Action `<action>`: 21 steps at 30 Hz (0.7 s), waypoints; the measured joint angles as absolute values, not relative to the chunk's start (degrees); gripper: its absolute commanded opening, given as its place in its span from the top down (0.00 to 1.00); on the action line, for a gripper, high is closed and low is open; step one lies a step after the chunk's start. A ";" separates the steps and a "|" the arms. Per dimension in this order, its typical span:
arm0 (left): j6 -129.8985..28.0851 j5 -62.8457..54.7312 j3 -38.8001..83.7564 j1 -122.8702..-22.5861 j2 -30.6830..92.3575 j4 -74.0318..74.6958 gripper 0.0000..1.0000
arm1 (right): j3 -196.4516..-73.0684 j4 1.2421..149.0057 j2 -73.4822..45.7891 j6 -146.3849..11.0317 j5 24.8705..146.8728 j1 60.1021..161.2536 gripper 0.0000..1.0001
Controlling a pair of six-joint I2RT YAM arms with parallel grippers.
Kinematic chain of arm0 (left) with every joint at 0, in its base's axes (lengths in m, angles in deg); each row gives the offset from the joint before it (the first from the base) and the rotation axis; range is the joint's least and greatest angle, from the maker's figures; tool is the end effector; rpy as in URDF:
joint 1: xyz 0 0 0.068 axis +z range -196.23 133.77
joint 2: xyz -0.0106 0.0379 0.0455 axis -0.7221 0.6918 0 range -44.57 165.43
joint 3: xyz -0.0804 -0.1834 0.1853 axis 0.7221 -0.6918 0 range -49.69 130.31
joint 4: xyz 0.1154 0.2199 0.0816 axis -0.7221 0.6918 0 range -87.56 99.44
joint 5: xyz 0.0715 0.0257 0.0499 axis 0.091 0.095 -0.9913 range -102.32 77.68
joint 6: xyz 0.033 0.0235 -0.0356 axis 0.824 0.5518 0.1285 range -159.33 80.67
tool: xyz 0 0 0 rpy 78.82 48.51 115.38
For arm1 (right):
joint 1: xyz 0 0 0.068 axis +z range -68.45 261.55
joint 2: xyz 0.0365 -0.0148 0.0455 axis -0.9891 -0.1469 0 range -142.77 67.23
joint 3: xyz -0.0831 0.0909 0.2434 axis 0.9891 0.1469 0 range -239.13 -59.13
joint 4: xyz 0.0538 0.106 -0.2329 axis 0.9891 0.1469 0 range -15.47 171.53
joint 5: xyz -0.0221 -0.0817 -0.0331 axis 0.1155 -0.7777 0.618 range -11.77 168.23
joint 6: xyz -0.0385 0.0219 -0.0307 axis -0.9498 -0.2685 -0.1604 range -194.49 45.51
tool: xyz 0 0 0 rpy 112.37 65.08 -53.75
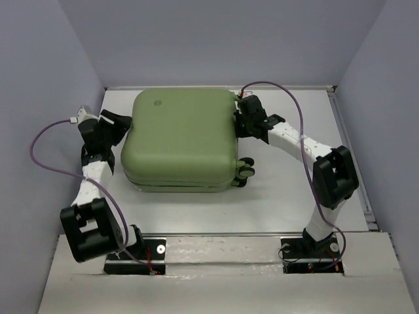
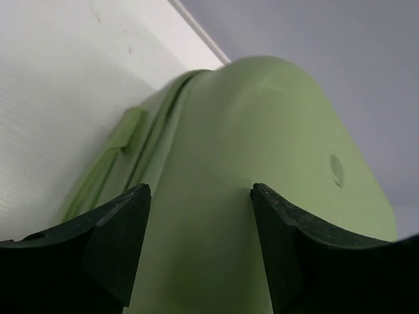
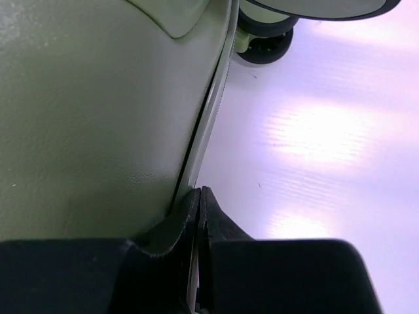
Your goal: Pack the luggage
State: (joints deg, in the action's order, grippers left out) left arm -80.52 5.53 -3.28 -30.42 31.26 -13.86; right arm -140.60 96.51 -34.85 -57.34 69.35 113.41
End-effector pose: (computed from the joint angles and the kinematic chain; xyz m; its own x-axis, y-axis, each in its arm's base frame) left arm 0.2948 0.0722 0.2769 -0.1827 -0.7033 -0.6870 -0.1228 0.7096 -0.6938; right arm 0.3479 0.2097 0.2677 -0.6745 -0.0762 -0.7343 -0.2366 0.9645 0.1173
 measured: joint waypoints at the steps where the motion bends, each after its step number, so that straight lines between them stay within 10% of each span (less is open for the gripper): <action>1: -80.78 5.55 -4.94 -30.46 28.68 -14.67 0.25 | -141.54 96.51 -35.61 -57.72 70.57 113.04 0.92; 9: -76.89 -0.64 -15.69 -32.64 9.19 -13.38 0.22 | -156.40 96.92 -47.74 -57.41 79.99 110.41 0.84; 16: -73.52 -2.54 -18.10 -34.22 2.85 -10.08 0.13 | -169.03 95.72 -54.41 -53.45 83.62 106.98 0.30; 21: -70.18 -3.26 -11.93 -36.32 2.98 -0.61 0.09 | -164.88 94.49 -46.45 -52.43 83.95 106.00 0.43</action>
